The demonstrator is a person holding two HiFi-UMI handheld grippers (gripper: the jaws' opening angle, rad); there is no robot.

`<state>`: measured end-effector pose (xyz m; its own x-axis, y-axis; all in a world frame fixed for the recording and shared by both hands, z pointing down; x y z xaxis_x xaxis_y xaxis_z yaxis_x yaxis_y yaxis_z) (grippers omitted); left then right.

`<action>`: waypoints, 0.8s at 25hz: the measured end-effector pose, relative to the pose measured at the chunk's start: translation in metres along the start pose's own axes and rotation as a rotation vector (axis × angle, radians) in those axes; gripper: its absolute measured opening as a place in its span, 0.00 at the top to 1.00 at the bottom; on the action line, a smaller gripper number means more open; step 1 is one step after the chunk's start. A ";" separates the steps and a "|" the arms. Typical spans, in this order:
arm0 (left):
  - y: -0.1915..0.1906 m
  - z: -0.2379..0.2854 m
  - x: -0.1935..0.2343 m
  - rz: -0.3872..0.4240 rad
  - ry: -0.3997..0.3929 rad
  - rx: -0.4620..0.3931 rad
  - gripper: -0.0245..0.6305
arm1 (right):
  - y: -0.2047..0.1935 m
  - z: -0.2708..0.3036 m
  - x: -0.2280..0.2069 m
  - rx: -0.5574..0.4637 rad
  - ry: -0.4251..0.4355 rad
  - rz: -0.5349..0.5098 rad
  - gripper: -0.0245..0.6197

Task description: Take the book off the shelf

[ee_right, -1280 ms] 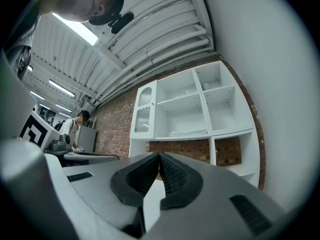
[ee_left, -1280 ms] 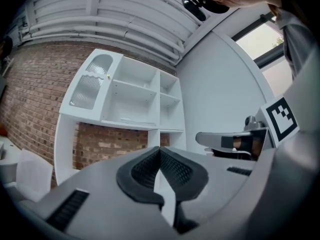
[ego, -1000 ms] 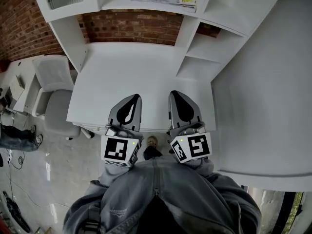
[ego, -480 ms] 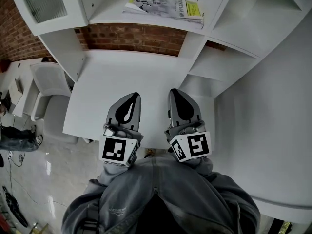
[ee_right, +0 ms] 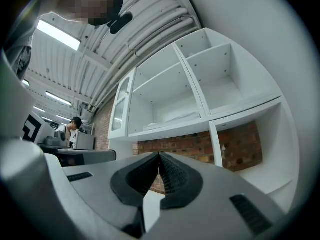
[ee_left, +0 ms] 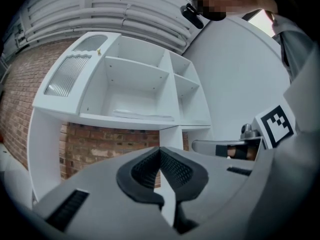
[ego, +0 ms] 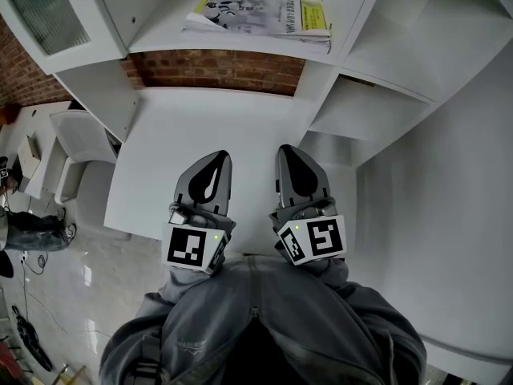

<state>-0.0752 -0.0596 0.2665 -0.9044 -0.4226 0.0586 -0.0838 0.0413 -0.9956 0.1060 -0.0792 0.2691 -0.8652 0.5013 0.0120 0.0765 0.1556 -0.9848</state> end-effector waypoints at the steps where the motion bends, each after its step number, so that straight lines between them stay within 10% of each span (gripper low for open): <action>1: 0.000 0.002 -0.001 0.001 -0.003 0.002 0.95 | 0.000 0.000 -0.001 0.000 -0.002 0.000 0.92; 20: 0.009 0.013 0.006 0.018 -0.133 -0.028 0.95 | 0.014 -0.007 0.006 -0.032 -0.098 -0.049 0.92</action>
<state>-0.0760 -0.0736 0.2569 -0.8424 -0.5381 0.0286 -0.0810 0.0741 -0.9940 0.1050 -0.0683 0.2565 -0.9126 0.4067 0.0415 0.0472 0.2056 -0.9775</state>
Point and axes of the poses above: the fingertips, and each gripper's own axes: z forward along the fingers, x to its left, y out of its top, the point moved 9 cm from there along -z, backward along the fingers, and after that the axes turned 4 degrees about -z, right-handed, at the moved point
